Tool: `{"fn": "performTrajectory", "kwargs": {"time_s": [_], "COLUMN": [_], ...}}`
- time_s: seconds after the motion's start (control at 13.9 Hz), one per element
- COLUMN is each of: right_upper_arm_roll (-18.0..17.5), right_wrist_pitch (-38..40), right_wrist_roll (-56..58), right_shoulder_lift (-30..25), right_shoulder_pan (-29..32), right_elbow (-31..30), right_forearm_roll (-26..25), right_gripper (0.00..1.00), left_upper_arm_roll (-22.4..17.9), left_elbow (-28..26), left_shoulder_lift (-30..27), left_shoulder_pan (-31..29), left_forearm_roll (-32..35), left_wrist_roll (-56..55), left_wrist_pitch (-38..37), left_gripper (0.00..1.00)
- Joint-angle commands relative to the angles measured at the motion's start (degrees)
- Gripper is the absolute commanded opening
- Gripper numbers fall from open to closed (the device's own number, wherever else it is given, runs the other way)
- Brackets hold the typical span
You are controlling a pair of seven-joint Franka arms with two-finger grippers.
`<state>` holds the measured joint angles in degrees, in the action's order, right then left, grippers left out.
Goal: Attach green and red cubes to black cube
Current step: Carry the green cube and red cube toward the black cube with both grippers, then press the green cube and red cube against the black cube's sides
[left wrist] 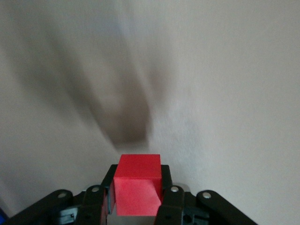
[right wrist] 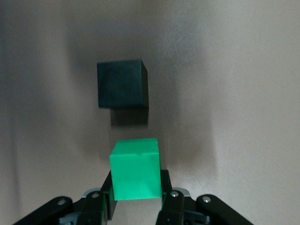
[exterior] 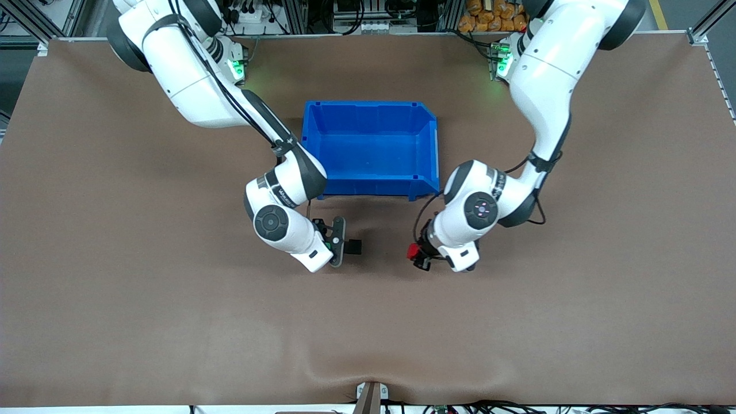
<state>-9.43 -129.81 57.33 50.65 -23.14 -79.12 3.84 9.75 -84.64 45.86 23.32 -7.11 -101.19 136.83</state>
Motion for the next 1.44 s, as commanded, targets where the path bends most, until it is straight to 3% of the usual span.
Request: {"fn": "performTrajectory", "kwargs": {"time_s": [0.0,0.22,0.29,0.36,0.43,0.86,1.36], "right_upper_arm_roll": [0.6,0.6,0.6,0.6,0.6,0.6,0.1], "right_wrist_pitch": [1.0,1.1,0.9,0.8,0.7,1.6,7.5], "right_wrist_roll": [-3.1,-3.5,-3.5,-3.5,-3.5,-3.1,-6.9], "right_shoulder_lift": [1.9,2.1,2.2,2.2,2.2,1.0,-2.4], "right_shoulder_pan": [-2.1,-3.0,-3.1,-3.1,-3.1,-1.7,5.1], "right_elbow": [3.7,3.8,3.7,3.6,3.5,3.3,3.9], "right_forearm_roll": [1.0,0.7,0.6,0.6,0.5,0.7,2.9], "right_gripper": [0.00,0.00,0.07,0.72,1.00,1.00,1.00], "left_upper_arm_roll": [-0.3,-1.0,-1.0,-1.0,-1.0,-1.0,-1.7], "left_elbow": [5.1,9.0,9.0,9.0,8.9,8.8,8.6], "left_shoulder_lift": [3.3,6.1,6.4,6.8,7.0,8.6,9.6], "left_shoulder_pan": [2.5,5.2,5.5,6.0,6.2,7.4,10.6], "left_forearm_roll": [-1.2,-1.2,-1.2,-1.2,-1.2,-1.2,-0.5], "left_wrist_roll": [-6.6,-13.5,-14.5,-15.1,-15.4,-18.2,-20.5], "left_wrist_pitch": [-0.7,1.5,2.0,2.8,3.2,5.7,7.7], "left_gripper": [0.00,0.00,0.00,0.00,0.00,0.00,0.00]}}
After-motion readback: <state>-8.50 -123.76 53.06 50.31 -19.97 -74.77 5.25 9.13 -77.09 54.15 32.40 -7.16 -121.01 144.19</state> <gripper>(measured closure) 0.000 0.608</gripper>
